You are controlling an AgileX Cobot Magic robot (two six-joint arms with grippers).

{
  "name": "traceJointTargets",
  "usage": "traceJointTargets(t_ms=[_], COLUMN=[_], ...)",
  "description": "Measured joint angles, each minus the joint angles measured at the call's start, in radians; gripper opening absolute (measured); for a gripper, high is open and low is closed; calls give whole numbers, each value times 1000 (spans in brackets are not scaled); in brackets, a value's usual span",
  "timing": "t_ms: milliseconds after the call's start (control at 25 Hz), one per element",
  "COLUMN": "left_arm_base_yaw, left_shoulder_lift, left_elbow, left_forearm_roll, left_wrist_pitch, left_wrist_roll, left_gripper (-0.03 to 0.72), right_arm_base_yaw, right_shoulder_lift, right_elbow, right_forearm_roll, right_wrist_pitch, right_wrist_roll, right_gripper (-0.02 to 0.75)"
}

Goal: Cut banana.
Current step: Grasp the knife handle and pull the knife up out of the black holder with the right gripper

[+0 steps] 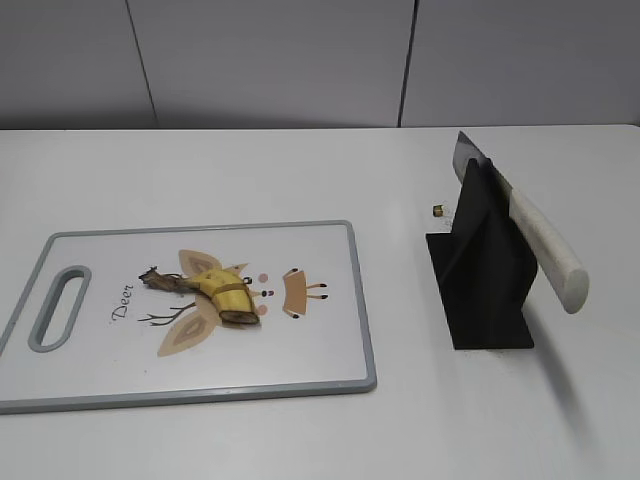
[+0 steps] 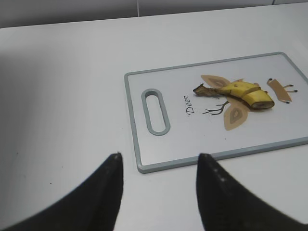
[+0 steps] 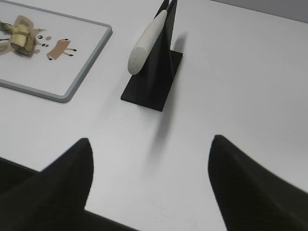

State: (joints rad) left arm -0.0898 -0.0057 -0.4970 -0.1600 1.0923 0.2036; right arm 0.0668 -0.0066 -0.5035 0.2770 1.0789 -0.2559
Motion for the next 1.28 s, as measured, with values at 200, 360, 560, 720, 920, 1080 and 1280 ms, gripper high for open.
traceJointTargets(t_ms=[200,360,560,720,920,1080,1280], left_arm_base_yaw=[0,0,0,0,0,0,0], left_shoulder_lift=[0,0,0,0,0,0,0], left_elbow=[0,0,0,0,0,0,0], left_forearm_roll=[0,0,0,0,0,0,0], left_wrist_pitch=[0,0,0,0,0,0,0], left_wrist_roll=[0,0,0,0,0,0,0], left_gripper=[469,469,469,459,453,453,524], right_arm_base_yaw=[-1,-1,-1,-1,-1,-1,-1], right_shoulder_lift=[0,0,0,0,0,0,0], right_elbow=[0,0,0,0,0,0,0], right_forearm_roll=[0,0,0,0,0,0,0], right_wrist_pitch=[0,0,0,0,0,0,0], right_wrist_roll=[0,0,0,0,0,0,0], right_gripper=[566,566,566,566,566,566,548])
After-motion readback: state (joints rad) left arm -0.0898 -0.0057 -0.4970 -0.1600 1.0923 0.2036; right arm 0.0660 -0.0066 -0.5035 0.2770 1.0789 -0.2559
